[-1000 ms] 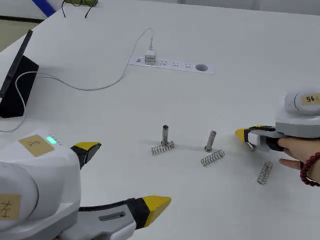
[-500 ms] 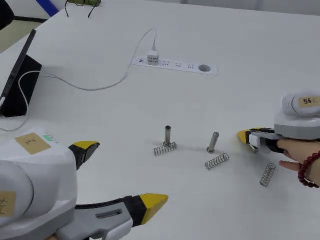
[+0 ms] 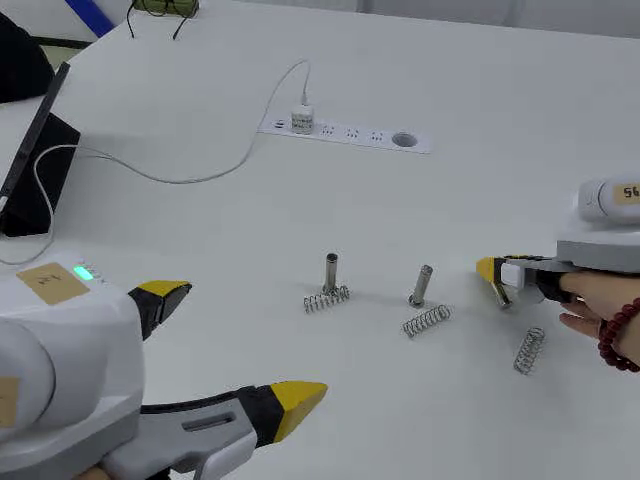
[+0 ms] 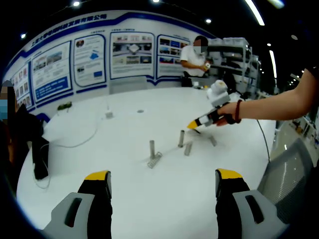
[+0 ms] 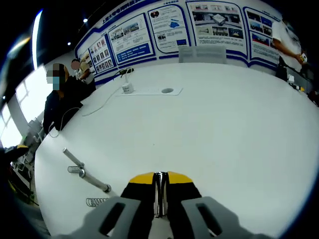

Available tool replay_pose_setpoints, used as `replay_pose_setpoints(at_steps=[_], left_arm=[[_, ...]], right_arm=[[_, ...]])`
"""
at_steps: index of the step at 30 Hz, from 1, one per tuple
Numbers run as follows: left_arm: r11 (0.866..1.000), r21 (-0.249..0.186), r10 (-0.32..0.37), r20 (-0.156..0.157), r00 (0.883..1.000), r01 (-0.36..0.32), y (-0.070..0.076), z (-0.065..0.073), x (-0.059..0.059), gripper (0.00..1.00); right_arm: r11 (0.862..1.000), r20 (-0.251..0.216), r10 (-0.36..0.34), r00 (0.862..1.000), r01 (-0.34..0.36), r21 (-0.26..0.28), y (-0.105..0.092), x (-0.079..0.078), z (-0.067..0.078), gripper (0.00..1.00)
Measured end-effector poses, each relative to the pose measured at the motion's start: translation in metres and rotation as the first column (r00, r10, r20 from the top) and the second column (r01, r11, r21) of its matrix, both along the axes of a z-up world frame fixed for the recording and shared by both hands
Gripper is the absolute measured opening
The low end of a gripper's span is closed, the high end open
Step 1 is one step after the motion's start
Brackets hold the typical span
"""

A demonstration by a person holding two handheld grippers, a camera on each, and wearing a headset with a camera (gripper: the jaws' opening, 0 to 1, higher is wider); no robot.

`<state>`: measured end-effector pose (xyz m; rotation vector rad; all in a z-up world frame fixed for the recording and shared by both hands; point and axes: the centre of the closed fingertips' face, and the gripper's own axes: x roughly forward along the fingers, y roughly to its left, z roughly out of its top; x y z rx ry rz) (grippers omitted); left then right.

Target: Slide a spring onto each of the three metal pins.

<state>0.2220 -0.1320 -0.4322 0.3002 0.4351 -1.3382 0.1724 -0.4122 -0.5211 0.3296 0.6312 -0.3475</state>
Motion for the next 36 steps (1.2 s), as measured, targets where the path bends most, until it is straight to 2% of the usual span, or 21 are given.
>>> replay_pose_setpoints(at_steps=[5,11,21,36], left_arm=[[1.000,-0.005,-0.008,0.002,1.000,0.008,-0.001,0.002,-0.002,0.87],[1.000,-0.010,-0.012,0.001,1.000,0.012,-0.002,0.003,-0.004,0.86],[1.000,-0.009,-0.016,0.001,1.000,0.016,0.001,0.003,-0.007,0.85],[1.000,-0.016,-0.021,0.001,1.000,0.021,0.000,0.004,-0.008,0.84]], right_arm=[[1.000,0.007,0.011,1.000,-0.011,-0.013,0.005,-0.006,0.010,0.09],[0.997,-0.001,0.052,0.999,-0.052,-0.057,0.015,-0.011,0.019,0.09],[0.990,-0.021,0.085,0.996,-0.087,-0.112,0.021,-0.022,0.026,0.09],[0.984,-0.039,0.100,0.994,-0.105,-0.144,0.024,-0.029,0.033,0.09]])
